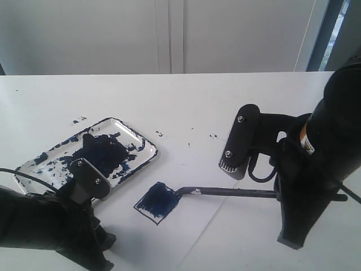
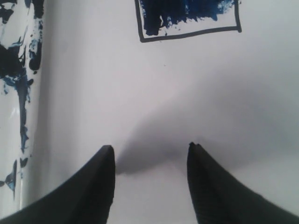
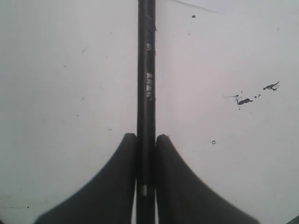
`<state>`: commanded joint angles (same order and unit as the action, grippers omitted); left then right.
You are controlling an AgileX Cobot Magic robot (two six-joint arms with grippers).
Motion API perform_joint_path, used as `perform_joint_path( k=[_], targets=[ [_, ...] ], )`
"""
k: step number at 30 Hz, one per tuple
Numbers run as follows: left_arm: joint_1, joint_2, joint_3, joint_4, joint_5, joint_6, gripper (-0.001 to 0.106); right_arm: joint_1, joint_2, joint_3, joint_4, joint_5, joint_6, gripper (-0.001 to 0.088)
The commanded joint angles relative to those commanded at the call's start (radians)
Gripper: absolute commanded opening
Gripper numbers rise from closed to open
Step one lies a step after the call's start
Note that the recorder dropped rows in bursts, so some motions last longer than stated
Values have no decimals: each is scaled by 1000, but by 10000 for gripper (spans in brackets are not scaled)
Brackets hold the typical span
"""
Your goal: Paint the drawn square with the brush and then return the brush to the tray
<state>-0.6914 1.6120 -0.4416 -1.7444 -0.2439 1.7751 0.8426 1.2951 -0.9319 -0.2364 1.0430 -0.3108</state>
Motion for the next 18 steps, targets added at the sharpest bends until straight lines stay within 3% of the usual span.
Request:
perform_joint_path(
  k=[7, 18],
  targets=[
    [0, 0, 0, 0, 0, 0, 533, 0, 0, 0, 171, 19, -116, 0],
    [0, 0, 0, 0, 0, 0, 533, 0, 0, -15, 223, 101, -174, 0]
  ],
)
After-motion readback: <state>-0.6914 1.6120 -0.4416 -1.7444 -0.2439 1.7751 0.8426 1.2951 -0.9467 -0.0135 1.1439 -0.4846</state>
